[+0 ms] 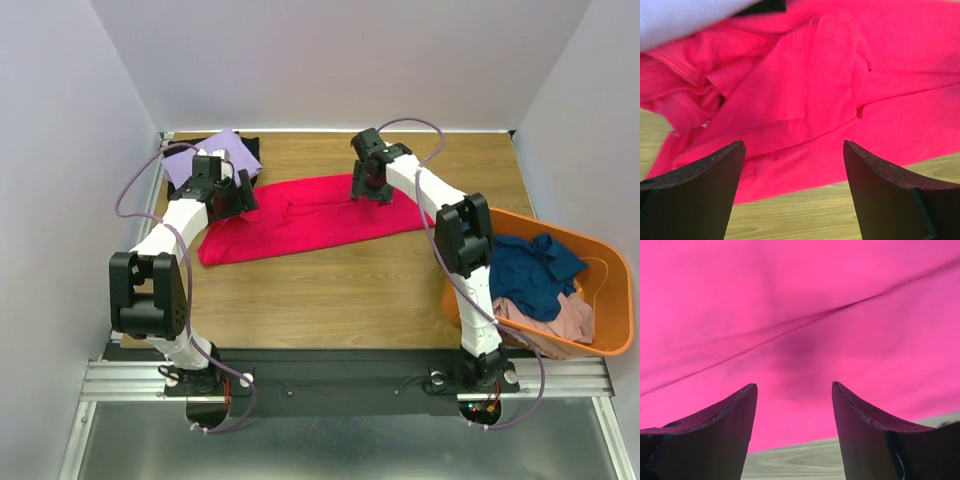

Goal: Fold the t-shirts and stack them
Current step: Fold the tshirt

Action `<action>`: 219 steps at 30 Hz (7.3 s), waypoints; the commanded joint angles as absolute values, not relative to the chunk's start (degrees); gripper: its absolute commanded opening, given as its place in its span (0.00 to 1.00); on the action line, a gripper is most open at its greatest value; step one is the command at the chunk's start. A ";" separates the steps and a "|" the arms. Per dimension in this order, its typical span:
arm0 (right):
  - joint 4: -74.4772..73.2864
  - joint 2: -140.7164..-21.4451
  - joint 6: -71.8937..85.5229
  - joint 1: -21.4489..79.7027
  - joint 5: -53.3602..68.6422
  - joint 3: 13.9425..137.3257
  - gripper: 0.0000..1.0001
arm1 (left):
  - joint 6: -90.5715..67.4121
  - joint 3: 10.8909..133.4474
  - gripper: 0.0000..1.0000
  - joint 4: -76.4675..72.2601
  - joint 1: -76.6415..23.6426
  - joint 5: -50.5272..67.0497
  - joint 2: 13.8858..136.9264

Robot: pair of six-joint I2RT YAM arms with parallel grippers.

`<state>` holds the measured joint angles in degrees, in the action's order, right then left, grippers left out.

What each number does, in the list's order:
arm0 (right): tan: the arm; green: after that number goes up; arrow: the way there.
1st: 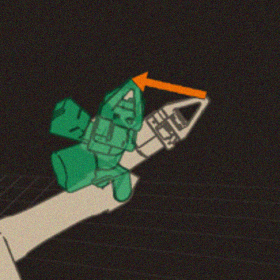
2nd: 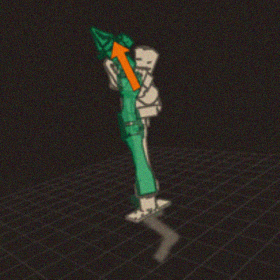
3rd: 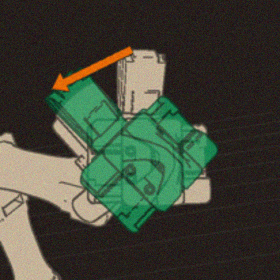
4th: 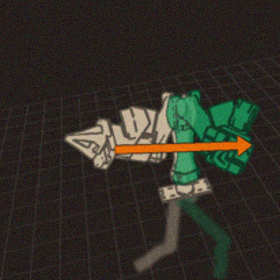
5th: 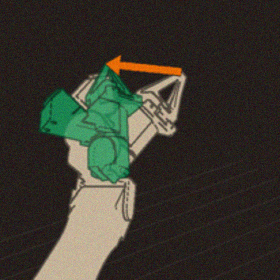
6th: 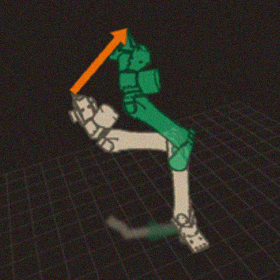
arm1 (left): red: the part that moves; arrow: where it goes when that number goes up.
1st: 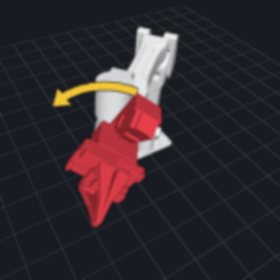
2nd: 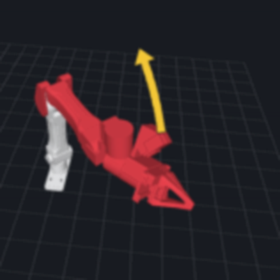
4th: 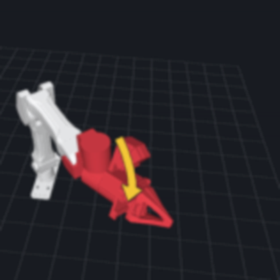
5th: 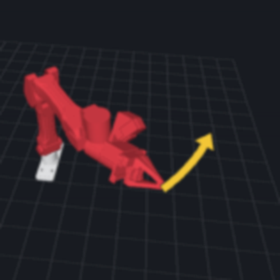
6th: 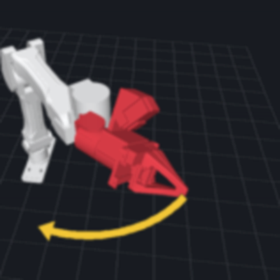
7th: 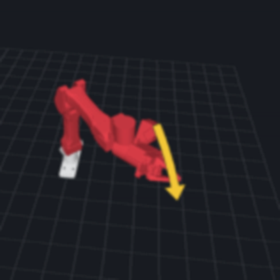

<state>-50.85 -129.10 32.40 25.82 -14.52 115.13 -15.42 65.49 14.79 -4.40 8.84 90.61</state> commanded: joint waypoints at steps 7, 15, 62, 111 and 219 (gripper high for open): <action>-42.72 -130.69 31.82 28.56 -9.31 109.52 0.67 | -22.93 54.50 0.90 7.47 -6.85 7.21 90.97; -42.01 -128.76 31.38 28.39 -12.30 101.61 0.68 | -29.17 50.63 0.91 8.88 -11.77 -1.13 92.11; -37.79 -109.51 24.52 22.41 -0.26 87.45 0.68 | -22.60 63.10 0.85 21.97 -31.82 -29.97 83.57; -37.35 -112.76 24.70 22.41 1.06 87.36 0.68 | -21.53 69.61 0.07 23.37 -32.08 -23.37 103.09; -39.90 -133.24 22.76 12.92 -3.61 106.17 0.69 | -38.57 56.44 0.91 18.81 -31.89 -1.94 98.88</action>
<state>-40.38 -128.11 23.31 13.82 -5.32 103.83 -32.47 61.19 14.85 -29.06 -7.44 100.29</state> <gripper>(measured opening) 0.694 0.914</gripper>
